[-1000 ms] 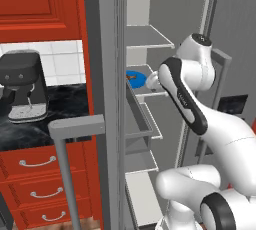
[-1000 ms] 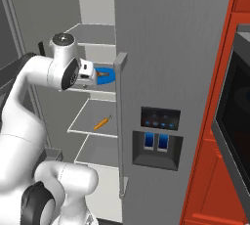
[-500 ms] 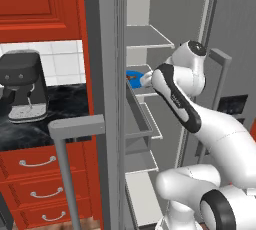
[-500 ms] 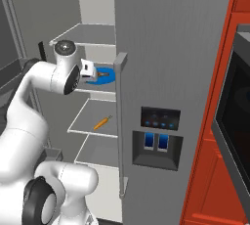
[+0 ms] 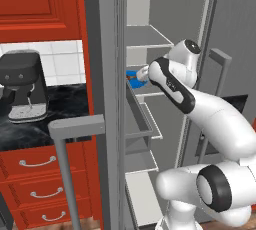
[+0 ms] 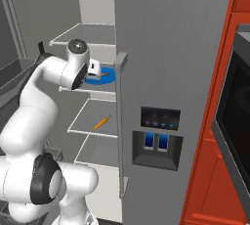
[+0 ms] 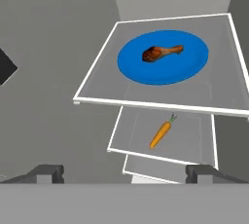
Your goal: Transport the chicken drumstick from the fridge to the microwave and turn on the microwave.
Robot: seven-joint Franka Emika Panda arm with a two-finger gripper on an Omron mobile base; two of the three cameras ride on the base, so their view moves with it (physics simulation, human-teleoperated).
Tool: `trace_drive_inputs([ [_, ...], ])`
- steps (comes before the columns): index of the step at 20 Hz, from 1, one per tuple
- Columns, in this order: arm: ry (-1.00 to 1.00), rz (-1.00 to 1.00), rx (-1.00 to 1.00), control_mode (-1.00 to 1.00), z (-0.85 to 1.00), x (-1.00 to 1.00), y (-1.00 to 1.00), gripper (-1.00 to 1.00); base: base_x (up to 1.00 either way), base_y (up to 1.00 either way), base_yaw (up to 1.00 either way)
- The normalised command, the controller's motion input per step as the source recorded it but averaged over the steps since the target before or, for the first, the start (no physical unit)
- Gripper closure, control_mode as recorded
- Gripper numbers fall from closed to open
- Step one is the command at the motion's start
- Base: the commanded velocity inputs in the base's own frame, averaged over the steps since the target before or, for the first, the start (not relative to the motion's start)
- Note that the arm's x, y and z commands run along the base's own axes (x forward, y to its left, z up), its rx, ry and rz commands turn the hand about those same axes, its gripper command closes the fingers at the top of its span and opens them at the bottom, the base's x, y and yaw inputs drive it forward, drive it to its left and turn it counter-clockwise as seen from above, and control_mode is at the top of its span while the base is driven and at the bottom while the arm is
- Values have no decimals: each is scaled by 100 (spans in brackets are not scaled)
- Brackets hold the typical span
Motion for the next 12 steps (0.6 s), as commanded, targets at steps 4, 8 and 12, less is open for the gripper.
trace_drive_inputs([
  [4,2,0,4,-100,-14,35,13,-100,0,0,0],
  [8,0,0,0,-100,-23,34,13,-100,0,0,0],
  [12,0,0,0,-100,-22,31,2,-100,0,0,0],
])
